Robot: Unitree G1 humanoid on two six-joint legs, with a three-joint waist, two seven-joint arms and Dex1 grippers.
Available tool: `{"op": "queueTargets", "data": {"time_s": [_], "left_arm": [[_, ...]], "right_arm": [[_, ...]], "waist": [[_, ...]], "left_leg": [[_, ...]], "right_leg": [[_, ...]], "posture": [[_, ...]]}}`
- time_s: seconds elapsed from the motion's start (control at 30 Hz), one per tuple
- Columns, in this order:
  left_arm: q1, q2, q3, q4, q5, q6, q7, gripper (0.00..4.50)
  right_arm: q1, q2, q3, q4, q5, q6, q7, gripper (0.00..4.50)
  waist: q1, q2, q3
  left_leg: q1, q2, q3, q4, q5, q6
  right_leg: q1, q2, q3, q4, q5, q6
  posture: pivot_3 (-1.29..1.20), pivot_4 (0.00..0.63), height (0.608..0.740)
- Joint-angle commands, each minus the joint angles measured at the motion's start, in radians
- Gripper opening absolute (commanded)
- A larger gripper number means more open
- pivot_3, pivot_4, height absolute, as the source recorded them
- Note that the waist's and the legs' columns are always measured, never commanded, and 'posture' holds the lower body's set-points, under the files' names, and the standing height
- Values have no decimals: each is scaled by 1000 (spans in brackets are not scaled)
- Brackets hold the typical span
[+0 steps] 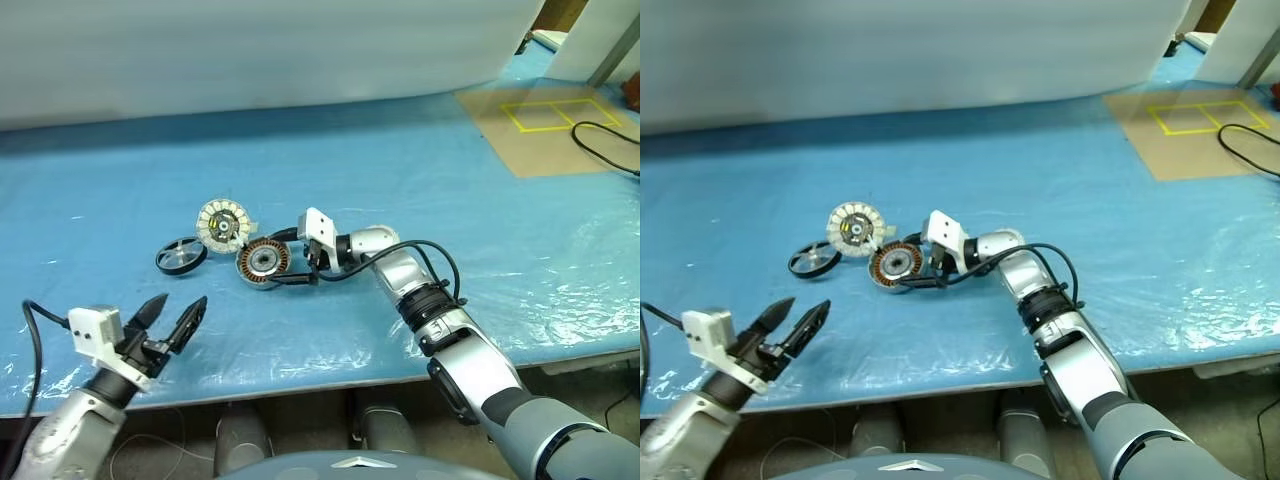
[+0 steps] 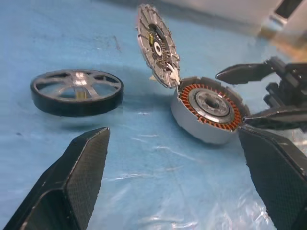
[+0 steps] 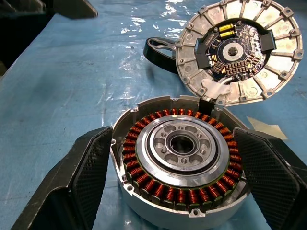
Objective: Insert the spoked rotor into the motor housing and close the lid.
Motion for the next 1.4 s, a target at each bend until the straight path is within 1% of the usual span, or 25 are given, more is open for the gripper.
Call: {"op": "queueTargets", "data": {"time_s": [0.03,0.13,0.2,0.27,0.4,0.5,0.6,0.67,0.73,0.87,1.07,1.2,1.27,1.4], "left_arm": [[-32,140,143,-21,-78,75,-67,4500],[-111,283,190,55,-66,120,-142,4500],[-201,366,179,135,-43,132,-201,4500],[-289,424,151,208,-28,143,-252,4500],[-428,531,43,397,92,105,-415,4500],[-534,584,-44,548,183,60,-533,4500],[-731,632,-199,752,293,-1,-702,4500],[-851,631,-270,869,357,-47,-778,4500],[-992,612,-342,1002,427,-99,-854,4500],[-1225,564,-470,1253,570,-213,-990,4500],[-1496,491,-601,1549,755,-300,-1127,4500],[-1588,457,-688,1666,832,-326,-1155,4500],[-1616,444,-729,1703,847,-330,-1155,4500],[-1641,419,-755,1758,868,-359,-1155,4500]], "right_arm": [[-17,10,1,-9,1,-23,7,4263],[-4,9,5,-26,1,-14,13,4263],[9,8,1,-51,13,1,18,4263],[20,8,-7,-75,25,15,21,4263],[40,0,-15,-120,23,38,-5,4263],[55,-10,-23,-151,26,56,-27,4263],[76,-24,-26,-183,25,72,-48,4263],[82,-27,-25,-196,25,79,-57,4263],[89,-28,-26,-210,27,87,-66,4263],[106,-28,-26,-239,28,103,-84,4263],[135,-29,-23,-285,30,124,-105,4263],[138,-19,-36,-323,58,129,-104,4263],[139,-17,-39,-343,73,129,-96,4263],[141,-18,-28,-364,75,125,-100,4263]], "waist": [[0,0,0],[0,0,0],[3,0,0],[4,0,0],[1,-1,0],[3,-1,0],[9,-2,0],[13,-3,0],[13,-3,-1],[13,-4,-1],[12,-5,-1],[13,-5,-1],[13,-5,-1],[18,-5,-1]], "left_leg": [[0,0,0,0,0,0],[0,-1,0,0,0,0],[1,0,0,0,1,-2],[1,0,0,0,2,-4],[0,-1,0,0,3,-4],[0,-1,0,0,3,-4],[1,-1,0,0,3,-4],[1,-1,-1,0,3,-5],[1,-2,-1,1,3,-5],[2,-3,-1,2,3,-5],[1,-3,-2,1,3,-5],[-1,-3,-4,1,2,-8],[-1,-3,-4,1,1,-9],[-2,-3,-6,1,1,-9]], "right_leg": [[0,0,0,0,0,0],[0,0,0,0,0,0],[0,0,0,0,0,0],[0,0,0,1,0,0],[0,0,0,0,0,0],[0,0,0,1,0,0],[0,0,-1,1,0,0],[1,-1,-1,1,0,0],[2,-2,0,2,1,0],[3,-2,-1,2,1,0],[3,-2,-1,2,3,3],[3,-2,-1,2,3,3],[3,-2,-1,2,3,4],[3,-2,-1,2,3,4]], "posture": [[0,150,740],[0,150,740],[0,150,740],[0,150,740],[0,150,740],[0,150,740],[0,150,740],[0,150,740],[0,150,740],[0,150,740],[0,150,740],[0,150,740],[0,150,740],[0,150,740]]}}
